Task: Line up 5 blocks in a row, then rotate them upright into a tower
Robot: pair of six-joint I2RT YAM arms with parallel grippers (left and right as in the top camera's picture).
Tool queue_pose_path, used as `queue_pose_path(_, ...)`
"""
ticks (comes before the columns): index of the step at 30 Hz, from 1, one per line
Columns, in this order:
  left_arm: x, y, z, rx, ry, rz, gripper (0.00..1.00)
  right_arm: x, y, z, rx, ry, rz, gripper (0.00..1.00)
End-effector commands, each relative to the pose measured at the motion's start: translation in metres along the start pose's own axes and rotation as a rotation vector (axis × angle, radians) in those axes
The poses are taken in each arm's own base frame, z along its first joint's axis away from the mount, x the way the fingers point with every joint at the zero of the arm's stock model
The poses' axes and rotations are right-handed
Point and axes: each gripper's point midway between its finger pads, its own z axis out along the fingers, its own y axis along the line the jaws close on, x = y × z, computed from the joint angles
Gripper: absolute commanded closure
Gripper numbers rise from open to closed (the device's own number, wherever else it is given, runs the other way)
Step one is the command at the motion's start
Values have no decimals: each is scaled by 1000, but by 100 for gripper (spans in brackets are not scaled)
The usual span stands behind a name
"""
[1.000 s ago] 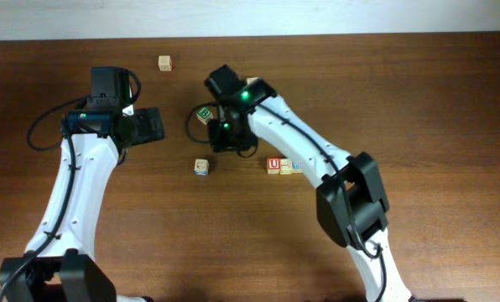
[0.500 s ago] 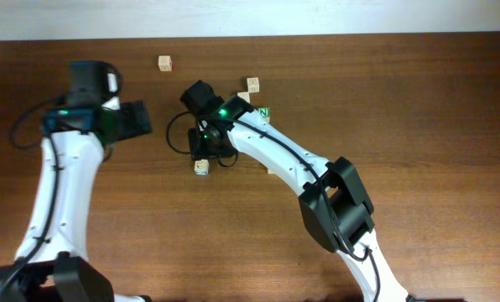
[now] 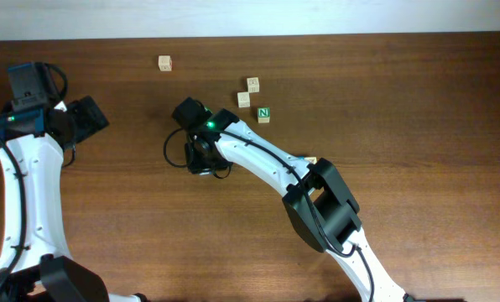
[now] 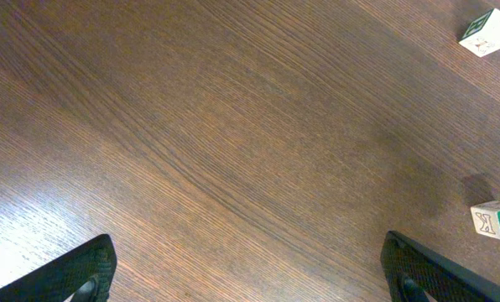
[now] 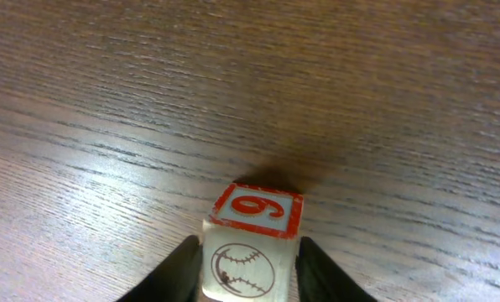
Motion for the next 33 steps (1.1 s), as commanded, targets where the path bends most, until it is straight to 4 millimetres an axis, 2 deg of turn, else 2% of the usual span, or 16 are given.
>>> queue_pose_path(1, -5, -2, -3, 12, -9, -20, 1, -2, -9, 1, 63, -15, 5, 66)
queue_pose_path(5, -5, -2, -3, 12, -9, -20, 1, 2, -26, -1, 121, 4, 13, 67)
queue_pose_path(9, -5, -2, -3, 12, -9, -20, 1, 7, -54, -7, 173, 64, 41, 69)
queue_pose_path(13, -5, -2, -3, 12, -9, -20, 1, 11, -95, -17, 266, 118, 102, 69)
queue_pose_path(16, -5, -2, -3, 12, -9, -20, 1, 15, -112, -22, 294, 156, 135, 69)
queue_pose_path(24, -5, -2, -3, 12, -9, -20, 1, 18, -130, -29, 385, 152, 169, 68)
queue_pose_path(33, -5, -2, -3, 12, -9, -20, 1, 17, -139, -31, 400, 157, 197, 68)
